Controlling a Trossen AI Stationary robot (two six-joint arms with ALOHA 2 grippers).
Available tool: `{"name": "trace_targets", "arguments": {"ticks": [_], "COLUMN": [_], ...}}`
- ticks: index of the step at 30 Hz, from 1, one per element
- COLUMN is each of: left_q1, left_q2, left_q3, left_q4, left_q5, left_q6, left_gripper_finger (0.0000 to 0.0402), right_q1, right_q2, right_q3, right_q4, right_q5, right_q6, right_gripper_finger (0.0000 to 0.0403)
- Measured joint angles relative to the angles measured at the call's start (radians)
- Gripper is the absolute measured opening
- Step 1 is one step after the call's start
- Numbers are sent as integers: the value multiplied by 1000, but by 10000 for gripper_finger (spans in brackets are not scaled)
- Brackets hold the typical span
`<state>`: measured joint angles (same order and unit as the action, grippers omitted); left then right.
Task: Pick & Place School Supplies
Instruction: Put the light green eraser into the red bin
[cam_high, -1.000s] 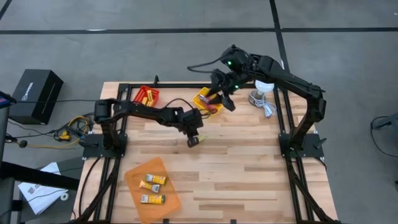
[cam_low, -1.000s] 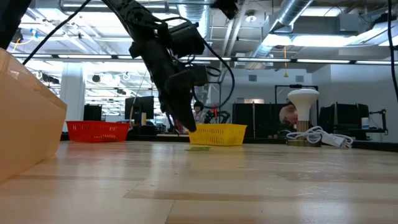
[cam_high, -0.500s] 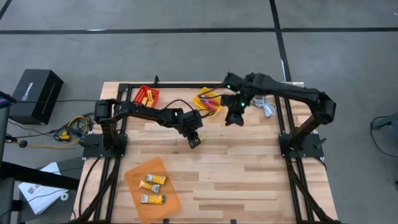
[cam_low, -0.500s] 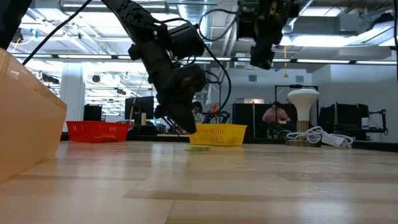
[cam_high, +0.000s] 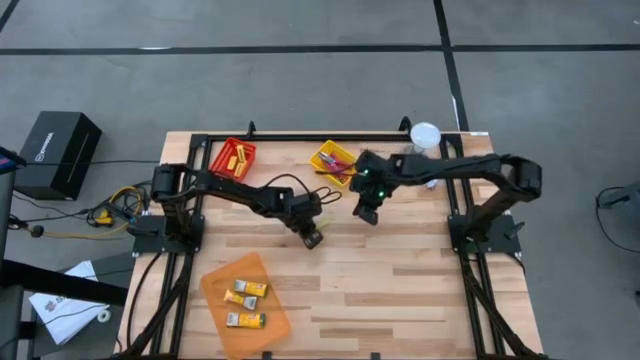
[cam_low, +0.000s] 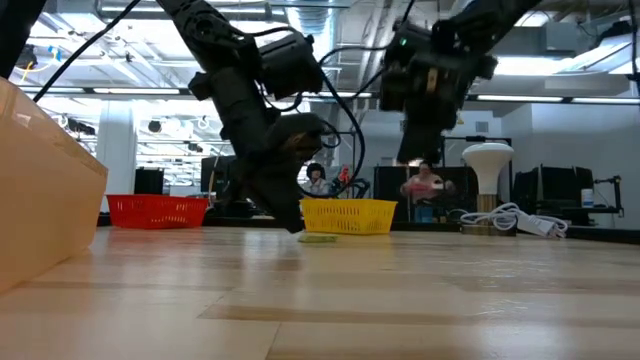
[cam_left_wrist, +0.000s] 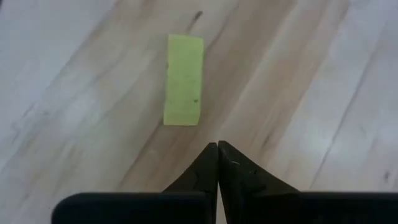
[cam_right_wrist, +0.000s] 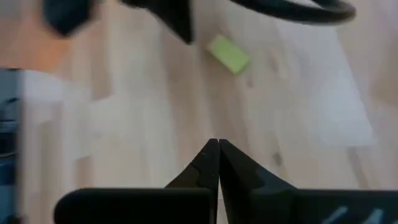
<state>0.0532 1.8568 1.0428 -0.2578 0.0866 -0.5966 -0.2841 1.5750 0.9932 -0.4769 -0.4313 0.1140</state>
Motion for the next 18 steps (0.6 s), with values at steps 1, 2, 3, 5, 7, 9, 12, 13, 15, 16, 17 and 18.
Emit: {"name": "trace_targets", "arguments": {"ticks": [1,2,3,5,7,9,12,13,15,16,17,18], "left_q1": [-8,-16,-23,-33,-39,-41,-37,-31,-17,-11,-7,-2], "left_q2": [0,0,0,0,0,-1,-1,-1,-5,-7,-8,-10], "left_q3": [0,0,0,0,-1,-3,-18,-27,-45,-57,-64,-74], "left_q4": [1,-1,0,4,4,0,-3,-1,7,14,21,31], "left_q5": [-13,-29,-36,-48,-61,-86,-140,-148,-146,-147,-143,-142], "left_q6": [-28,-47,-68,-101,-137,-167,-206,-221,-241,-245,-246,-246], "left_gripper_finger": [1,1,1,1,0,0,0,0,0,0,0,0], "right_q1": [6,13,19,26,33,39,48,49,51,53,54,55], "right_q2": [22,47,76,128,181,227,276,285,296,298,297,297], "right_q3": [-4,-5,-5,-5,-4,-4,-4,-2,-3,-2,-3,-3], "right_q4": [21,29,50,92,148,189,250,265,283,296,298,313], "right_q5": [28,55,77,95,95,94,90,89,86,89,92,92], "right_q6": [3,3,4,17,32,56,84,93,98,107,114,115], "right_gripper_finger": [2,1,1,0,0,0,0,0,0,0,0,0]}}
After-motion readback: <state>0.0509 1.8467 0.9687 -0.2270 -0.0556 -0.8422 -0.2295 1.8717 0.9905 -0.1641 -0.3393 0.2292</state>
